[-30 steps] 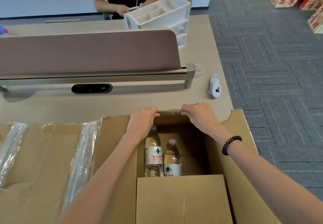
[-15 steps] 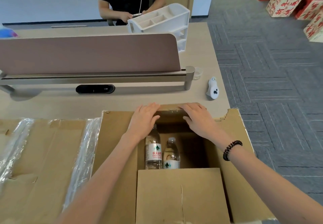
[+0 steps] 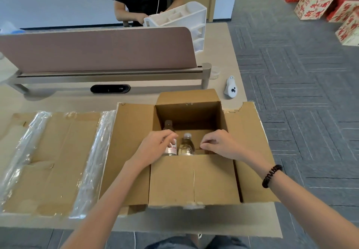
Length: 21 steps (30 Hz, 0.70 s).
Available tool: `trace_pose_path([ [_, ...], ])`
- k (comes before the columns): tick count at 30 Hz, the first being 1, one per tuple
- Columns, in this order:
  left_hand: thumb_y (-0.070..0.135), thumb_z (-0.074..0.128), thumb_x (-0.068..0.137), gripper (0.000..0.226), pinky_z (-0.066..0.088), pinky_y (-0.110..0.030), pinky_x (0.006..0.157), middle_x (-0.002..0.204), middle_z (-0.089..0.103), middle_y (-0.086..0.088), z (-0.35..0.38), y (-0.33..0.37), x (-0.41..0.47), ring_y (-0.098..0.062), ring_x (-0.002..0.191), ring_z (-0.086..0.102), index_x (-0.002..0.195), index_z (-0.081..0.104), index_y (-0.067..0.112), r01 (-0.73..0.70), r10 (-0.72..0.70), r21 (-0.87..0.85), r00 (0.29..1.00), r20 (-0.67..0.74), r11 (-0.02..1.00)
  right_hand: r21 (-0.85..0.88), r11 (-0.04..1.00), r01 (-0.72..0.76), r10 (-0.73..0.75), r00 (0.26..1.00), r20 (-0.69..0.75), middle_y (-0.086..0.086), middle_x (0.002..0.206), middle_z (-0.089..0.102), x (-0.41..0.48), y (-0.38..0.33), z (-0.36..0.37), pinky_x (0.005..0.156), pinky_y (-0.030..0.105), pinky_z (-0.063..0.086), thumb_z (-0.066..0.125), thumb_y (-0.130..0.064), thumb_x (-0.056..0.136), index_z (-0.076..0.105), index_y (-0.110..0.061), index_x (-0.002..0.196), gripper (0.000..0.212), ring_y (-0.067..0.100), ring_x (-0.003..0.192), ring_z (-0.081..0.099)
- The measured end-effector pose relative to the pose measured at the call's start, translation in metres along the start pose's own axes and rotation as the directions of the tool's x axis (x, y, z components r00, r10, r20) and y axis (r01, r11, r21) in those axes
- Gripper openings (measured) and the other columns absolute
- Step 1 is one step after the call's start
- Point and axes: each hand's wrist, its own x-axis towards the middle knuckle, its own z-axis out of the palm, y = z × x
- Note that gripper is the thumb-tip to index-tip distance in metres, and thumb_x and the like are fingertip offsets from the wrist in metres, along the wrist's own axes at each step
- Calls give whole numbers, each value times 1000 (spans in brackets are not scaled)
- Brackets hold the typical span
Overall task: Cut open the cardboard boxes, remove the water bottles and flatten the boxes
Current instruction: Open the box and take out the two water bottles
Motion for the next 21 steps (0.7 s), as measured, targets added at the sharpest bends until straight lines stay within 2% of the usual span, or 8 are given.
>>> trace_pose_path([
  [3, 31, 46, 103, 29, 52, -27, 76, 89, 71, 9, 3, 11, -18, -3, 80, 64, 100, 73, 23, 33, -32, -37, 999, 28, 999, 30, 1000, -6, 6, 1000, 25, -4, 86, 70, -15, -7, 5, 75, 27, 51, 60, -23, 95, 73, -17, 90, 15, 7, 82, 62],
  [5, 32, 46, 102, 29, 51, -26, 76, 93, 71, 9, 6, 17, -31, -2, 84, 63, 100, 74, 23, 29, -29, 7, 999, 20, 1000, 62, 998, -7, 8, 1000, -23, -7, 88, 69, -27, -11, 8, 75, 22, 46, 59, -23, 95, 70, -22, 89, 13, 3, 84, 61],
  [8, 34, 47, 102, 28, 53, -34, 74, 89, 70, 6, 10, 26, -51, -6, 81, 63, 99, 71, 19, 1, 1, 40, 1000, -30, 999, 83, 996, -17, 27, 991, -129, -9, 94, 68, -41, -20, 12, 81, 23, 47, 57, -20, 96, 71, -21, 95, 15, 5, 91, 62],
  [12, 29, 53, 100, 15, 40, -11, 68, 93, 68, 16, 4, 41, -76, 4, 84, 60, 100, 67, 31, -56, 69, 78, 984, -162, 995, 95, 995, 18, 5, 971, -239, -12, 90, 67, -59, -40, 12, 83, 28, 50, 60, -18, 94, 71, -24, 91, 13, 7, 91, 63],
  [14, 28, 55, 99, 14, 44, -16, 68, 90, 69, 17, 0, 51, -88, 2, 83, 61, 98, 68, 33, -90, 105, 82, 974, -201, 993, 91, 995, 41, -15, 964, -265, -11, 88, 67, -73, -52, 8, 82, 26, 50, 61, -18, 93, 71, -23, 90, 12, 7, 90, 62],
  [17, 27, 59, 97, 13, 52, -30, 70, 87, 70, 18, -6, 63, -110, -3, 78, 63, 96, 72, 28, -97, 115, 83, 960, -254, 992, 108, 990, 86, -54, 960, -275, -9, 85, 69, -99, -69, 2, 72, 13, 44, 63, -18, 92, 71, -22, 86, 11, 1, 83, 62],
  [21, 26, 68, 91, 9, 55, -41, 76, 81, 72, 16, -14, 72, -142, -8, 79, 66, 88, 76, 25, -128, 122, -9, 962, -246, 992, 201, 975, 92, -54, 981, -186, 3, 81, 71, -131, -80, -2, 68, 18, 42, 70, -24, 88, 75, -14, 84, 12, 9, 76, 60],
])
